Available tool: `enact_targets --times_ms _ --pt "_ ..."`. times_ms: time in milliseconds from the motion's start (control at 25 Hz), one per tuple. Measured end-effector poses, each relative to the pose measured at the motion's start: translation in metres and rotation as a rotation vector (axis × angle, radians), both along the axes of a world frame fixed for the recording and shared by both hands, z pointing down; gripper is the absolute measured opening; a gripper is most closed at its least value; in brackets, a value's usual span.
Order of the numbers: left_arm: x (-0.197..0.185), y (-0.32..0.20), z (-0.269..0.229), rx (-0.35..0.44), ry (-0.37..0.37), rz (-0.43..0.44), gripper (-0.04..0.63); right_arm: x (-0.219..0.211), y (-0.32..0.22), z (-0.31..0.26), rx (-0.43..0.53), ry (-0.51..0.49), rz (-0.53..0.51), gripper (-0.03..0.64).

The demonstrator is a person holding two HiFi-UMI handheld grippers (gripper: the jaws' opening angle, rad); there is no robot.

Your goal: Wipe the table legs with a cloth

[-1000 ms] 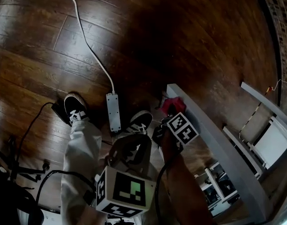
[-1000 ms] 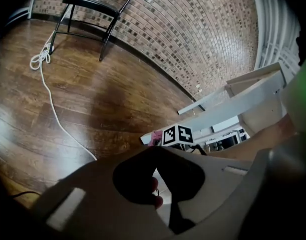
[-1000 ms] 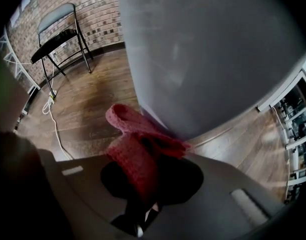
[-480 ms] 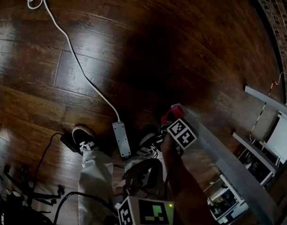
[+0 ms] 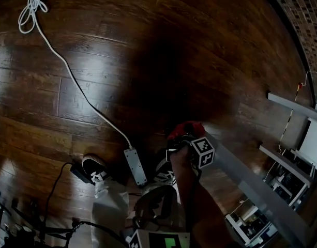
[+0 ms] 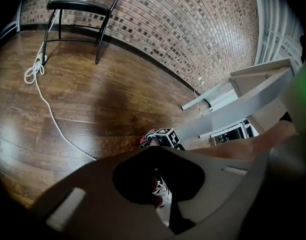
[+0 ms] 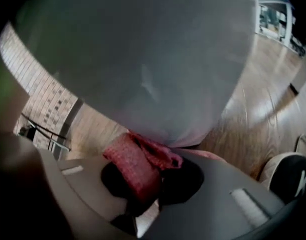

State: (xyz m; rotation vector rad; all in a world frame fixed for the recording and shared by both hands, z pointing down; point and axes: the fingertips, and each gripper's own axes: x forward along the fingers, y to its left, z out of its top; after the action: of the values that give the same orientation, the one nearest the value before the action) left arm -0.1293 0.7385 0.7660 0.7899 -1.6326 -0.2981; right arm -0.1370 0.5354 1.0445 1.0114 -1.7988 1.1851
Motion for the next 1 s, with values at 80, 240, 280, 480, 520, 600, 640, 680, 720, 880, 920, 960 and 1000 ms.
enact_targets --times_ms 80,240,280,480,520,600,640,680,720,880,920,960,1000 --pt "-0.001 0.001 0.000 -0.003 0.000 0.000 0.003 0.000 -0.002 -0.001 0.000 -0.032 0.062 0.067" --pt "-0.004 0.002 0.001 -0.009 -0.002 -0.001 0.003 0.001 -0.004 -0.007 -0.009 -0.085 0.153 0.067" --pt "-0.006 0.003 0.001 -0.011 -0.003 -0.001 0.002 0.001 -0.004 -0.008 -0.012 -0.088 0.157 0.067" --pt "-0.011 0.005 0.002 -0.018 -0.006 -0.004 0.002 0.001 -0.004 -0.020 -0.011 -0.080 0.127 0.067" --pt "-0.011 0.005 0.002 -0.019 -0.006 -0.004 0.002 0.001 -0.003 -0.024 -0.009 -0.076 0.121 0.068" --pt "-0.008 0.004 0.004 -0.022 -0.003 -0.001 0.002 0.001 -0.002 -0.035 -0.008 -0.066 0.108 0.067" --pt "-0.004 0.003 0.005 -0.023 0.000 0.003 0.002 0.001 -0.002 -0.041 -0.009 -0.063 0.100 0.069" --pt "0.001 0.002 0.007 -0.024 0.005 0.008 0.002 0.001 -0.002 -0.048 -0.010 -0.061 0.092 0.069" --pt "0.007 0.001 0.009 -0.026 0.012 0.014 0.002 0.000 -0.003 -0.055 -0.010 -0.058 0.084 0.069" --pt "0.030 -0.007 0.012 -0.025 0.053 0.043 0.002 0.001 -0.004 -0.081 -0.011 -0.040 0.056 0.069" --pt "0.036 -0.009 0.013 -0.020 0.071 0.049 0.002 0.001 -0.004 -0.087 -0.012 -0.037 0.051 0.069" --pt "0.042 -0.012 0.014 -0.013 0.093 0.051 0.002 0.002 -0.003 -0.093 -0.013 -0.035 0.046 0.069" --pt "0.048 -0.015 0.013 -0.005 0.115 0.051 0.002 0.002 -0.003 -0.098 -0.014 -0.031 0.039 0.069"
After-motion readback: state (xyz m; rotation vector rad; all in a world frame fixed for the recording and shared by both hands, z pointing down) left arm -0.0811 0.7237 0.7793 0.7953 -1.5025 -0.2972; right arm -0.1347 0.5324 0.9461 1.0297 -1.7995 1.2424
